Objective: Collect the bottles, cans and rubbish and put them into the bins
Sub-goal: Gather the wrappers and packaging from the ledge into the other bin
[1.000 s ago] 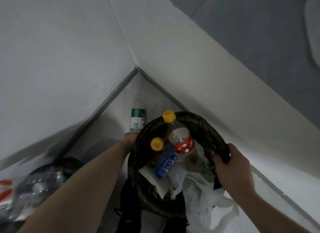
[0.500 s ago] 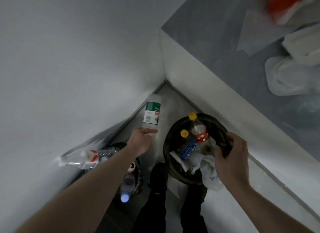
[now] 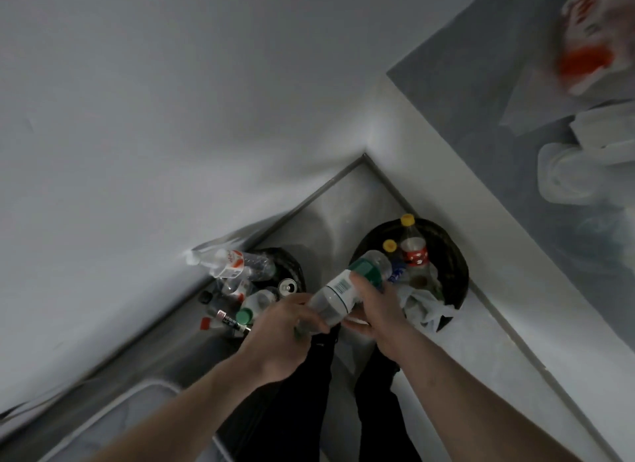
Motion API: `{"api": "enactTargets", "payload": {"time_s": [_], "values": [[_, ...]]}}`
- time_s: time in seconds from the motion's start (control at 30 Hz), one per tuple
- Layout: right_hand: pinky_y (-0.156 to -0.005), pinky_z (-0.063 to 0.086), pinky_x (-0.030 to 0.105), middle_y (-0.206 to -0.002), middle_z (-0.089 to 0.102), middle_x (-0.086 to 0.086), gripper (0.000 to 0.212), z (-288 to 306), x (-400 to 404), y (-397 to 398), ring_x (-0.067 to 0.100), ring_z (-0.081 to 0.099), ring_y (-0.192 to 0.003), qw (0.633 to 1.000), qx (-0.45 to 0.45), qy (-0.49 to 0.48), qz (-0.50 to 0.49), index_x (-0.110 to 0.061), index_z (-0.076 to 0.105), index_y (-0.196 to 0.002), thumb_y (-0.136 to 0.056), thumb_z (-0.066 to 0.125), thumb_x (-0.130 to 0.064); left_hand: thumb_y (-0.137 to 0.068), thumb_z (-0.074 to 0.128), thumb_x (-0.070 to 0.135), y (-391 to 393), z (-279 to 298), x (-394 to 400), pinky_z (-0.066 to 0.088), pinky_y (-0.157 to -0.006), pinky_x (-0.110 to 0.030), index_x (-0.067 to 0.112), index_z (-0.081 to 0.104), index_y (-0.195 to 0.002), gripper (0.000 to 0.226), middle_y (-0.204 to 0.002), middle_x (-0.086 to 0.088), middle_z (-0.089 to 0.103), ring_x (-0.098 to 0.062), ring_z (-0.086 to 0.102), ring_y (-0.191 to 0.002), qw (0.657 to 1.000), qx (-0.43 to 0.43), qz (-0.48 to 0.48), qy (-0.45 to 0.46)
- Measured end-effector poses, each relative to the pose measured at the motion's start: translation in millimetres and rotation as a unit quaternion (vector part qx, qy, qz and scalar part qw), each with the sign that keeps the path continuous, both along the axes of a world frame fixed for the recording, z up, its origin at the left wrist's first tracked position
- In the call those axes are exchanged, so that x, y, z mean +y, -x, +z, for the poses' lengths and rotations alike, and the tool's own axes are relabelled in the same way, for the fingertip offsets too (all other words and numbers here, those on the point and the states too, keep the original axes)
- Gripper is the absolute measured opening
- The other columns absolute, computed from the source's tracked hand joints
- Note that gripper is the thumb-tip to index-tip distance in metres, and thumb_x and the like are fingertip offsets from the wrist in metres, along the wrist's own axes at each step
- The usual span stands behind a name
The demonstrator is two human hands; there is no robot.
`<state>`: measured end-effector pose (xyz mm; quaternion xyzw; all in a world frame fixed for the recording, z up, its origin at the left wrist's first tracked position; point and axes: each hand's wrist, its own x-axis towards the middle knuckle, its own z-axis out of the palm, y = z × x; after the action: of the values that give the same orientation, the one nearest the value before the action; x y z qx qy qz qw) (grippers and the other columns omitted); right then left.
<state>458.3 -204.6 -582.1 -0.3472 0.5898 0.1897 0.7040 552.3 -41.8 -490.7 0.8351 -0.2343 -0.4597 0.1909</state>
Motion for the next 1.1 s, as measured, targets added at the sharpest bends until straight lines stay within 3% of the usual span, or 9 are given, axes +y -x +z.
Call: {"api": "enactTargets", "payload": {"time_s": [0.1, 0.2, 0.27, 0.4, 0.57, 0.67, 0.97, 1.03, 1.1], "values": [[-0.067, 0.062, 0.038, -0.110, 0.073, 0.007, 0.049, -2.4, 11.3, 11.1, 0.026, 0.076, -0.087, 0.997, 0.038, -0.030, 0.055, -0.020, 0.056, -0.129, -0.089, 0.072, -0.045, -0.088, 0.063, 0.010, 5.2, -1.9, 26.6, 0.050, -0.091, -0.026, 0.035, 0.071, -0.085, 0.026, -0.122, 0.031, 0.060, 0.000, 0.057, -0.108, 0.999, -0.041, 0.003, 0.001], [-0.076, 0.064, 0.045, -0.119, 0.069, 0.005, 0.086, -7.8, 21.0, 24.4, 0.028, 0.073, -0.095, 0.989, 0.085, -0.010, 0.122, -0.032, 0.029, -0.155, -0.084, 0.075, -0.046, -0.090, 0.063, 0.014, 0.9, 0.8, 47.3, 0.043, -0.082, -0.026, 0.032, 0.064, -0.088, 0.017, -0.113, 0.021, 0.066, -0.010, 0.059, -0.104, 0.995, -0.093, -0.006, -0.020], [-0.086, 0.061, 0.048, -0.131, 0.064, 0.005, 0.098, -7.7, 23.1, 33.8, 0.029, 0.069, -0.106, 0.977, 0.096, 0.024, 0.188, -0.034, 0.025, -0.158, -0.075, 0.073, -0.051, -0.091, 0.062, 0.018, -4.0, 5.1, 52.4, 0.035, -0.073, -0.022, 0.033, 0.059, -0.095, 0.016, -0.103, 0.016, 0.065, -0.013, 0.055, -0.096, 0.993, -0.117, -0.009, -0.032], [-0.077, 0.062, 0.042, -0.107, 0.069, 0.008, 0.050, 6.6, 15.1, 48.1, 0.029, 0.070, -0.092, 0.974, 0.091, 0.059, 0.201, -0.030, 0.046, -0.135, -0.088, 0.064, -0.024, -0.091, 0.064, 0.019, -11.7, 8.1, 26.3, 0.037, -0.070, -0.022, 0.029, 0.059, -0.110, 0.022, -0.100, 0.008, 0.066, -0.015, 0.056, -0.091, 0.991, -0.129, -0.011, 0.014], [-0.085, 0.060, 0.050, -0.115, 0.067, -0.006, 0.076, 0.5, -11.0, 81.1, 0.025, 0.070, -0.094, 0.956, 0.084, 0.133, 0.246, -0.037, 0.037, -0.145, -0.076, 0.067, -0.036, -0.083, 0.065, 0.030, -13.5, -18.0, -50.4, 0.052, -0.086, -0.038, 0.029, 0.061, -0.112, 0.029, -0.110, 0.004, 0.068, -0.022, 0.062, -0.103, 0.991, -0.112, -0.058, 0.045], [-0.092, 0.058, 0.049, -0.119, 0.063, -0.002, 0.068, 2.7, -31.2, 95.7, 0.028, 0.067, -0.104, 0.959, 0.099, 0.156, 0.213, -0.034, 0.041, -0.144, -0.082, 0.069, -0.032, -0.085, 0.067, 0.025, -7.1, -38.1, -95.0, 0.053, -0.086, -0.040, 0.025, 0.064, -0.112, 0.028, -0.111, -0.001, 0.067, -0.026, 0.062, -0.103, 0.989, -0.106, -0.091, 0.039], [-0.085, 0.060, 0.048, -0.108, 0.063, -0.009, 0.046, -1.2, -64.2, 152.2, 0.024, 0.070, -0.092, 0.967, 0.107, 0.187, 0.134, -0.035, 0.050, -0.124, -0.085, 0.072, -0.027, -0.091, 0.060, 0.012, 23.9, -104.6, -161.1, 0.050, -0.085, -0.034, 0.017, 0.068, -0.112, 0.023, -0.111, -0.006, 0.064, -0.026, 0.055, -0.108, 0.968, -0.109, -0.218, -0.064], [-0.085, 0.059, 0.049, -0.112, 0.062, -0.007, 0.045, -1.9, -65.9, 165.6, 0.025, 0.070, -0.093, 0.967, 0.110, 0.192, 0.128, -0.036, 0.049, -0.122, -0.084, 0.071, -0.028, -0.089, 0.064, 0.007, 24.2, -113.8, -162.8, 0.053, -0.093, -0.039, 0.016, 0.062, -0.123, 0.035, -0.128, -0.009, 0.059, -0.030, 0.055, -0.116, 0.957, -0.117, -0.240, -0.110], [-0.083, 0.060, 0.047, -0.116, 0.060, -0.004, 0.051, -1.3, -67.8, 177.1, 0.024, 0.069, -0.094, 0.967, 0.110, 0.195, 0.119, -0.033, 0.048, -0.129, -0.084, 0.071, -0.028, -0.088, 0.068, 0.005, 24.5, -116.8, -162.9, 0.047, -0.106, -0.045, 0.018, 0.043, -0.147, 0.065, -0.158, -0.011, 0.033, -0.036, 0.044, -0.134, 0.955, -0.102, -0.247, -0.126]]}}
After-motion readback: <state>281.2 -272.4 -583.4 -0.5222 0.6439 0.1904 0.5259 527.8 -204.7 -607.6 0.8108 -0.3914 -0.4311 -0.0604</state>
